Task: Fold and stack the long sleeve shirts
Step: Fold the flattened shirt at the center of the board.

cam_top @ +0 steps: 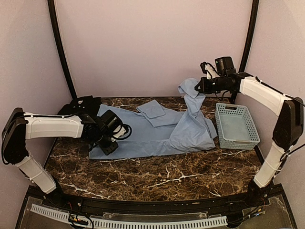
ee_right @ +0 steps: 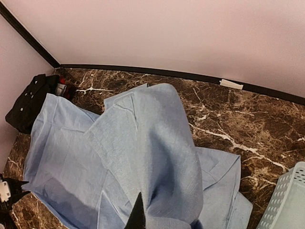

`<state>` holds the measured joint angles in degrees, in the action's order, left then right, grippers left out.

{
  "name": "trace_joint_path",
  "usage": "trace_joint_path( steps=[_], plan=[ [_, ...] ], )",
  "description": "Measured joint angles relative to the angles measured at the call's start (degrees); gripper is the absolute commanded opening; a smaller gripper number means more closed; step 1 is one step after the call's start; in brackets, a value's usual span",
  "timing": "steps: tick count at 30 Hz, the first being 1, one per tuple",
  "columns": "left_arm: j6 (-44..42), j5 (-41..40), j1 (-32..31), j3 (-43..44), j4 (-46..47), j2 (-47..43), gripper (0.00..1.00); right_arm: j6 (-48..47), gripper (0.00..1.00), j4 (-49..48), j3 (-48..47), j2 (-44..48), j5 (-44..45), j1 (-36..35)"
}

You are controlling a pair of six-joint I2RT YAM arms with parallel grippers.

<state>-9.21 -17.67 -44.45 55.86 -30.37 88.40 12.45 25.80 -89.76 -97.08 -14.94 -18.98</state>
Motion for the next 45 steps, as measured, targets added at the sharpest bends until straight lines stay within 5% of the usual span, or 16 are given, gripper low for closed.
trace_joint_path(
  steps=[16, 38, 45],
  plan=[
    [3.8, -9.0, 6.8, 2.2, -1.1, 8.1, 0.61, -8.7, 0.0, -1.3, -7.5, -11.1, 0.3, 0.0],
    [5.9, -12.0, 7.5, 2.3, -1.4, 8.8, 0.64, -23.8, 0.01, -0.7, -21.6, -21.6, -9.4, 0.3],
    [6.6, -11.3, 7.5, 2.3, -0.5, 6.1, 0.8, -27.2, 0.06, 0.2, -26.6, -23.9, -17.4, 0.3]
  ],
)
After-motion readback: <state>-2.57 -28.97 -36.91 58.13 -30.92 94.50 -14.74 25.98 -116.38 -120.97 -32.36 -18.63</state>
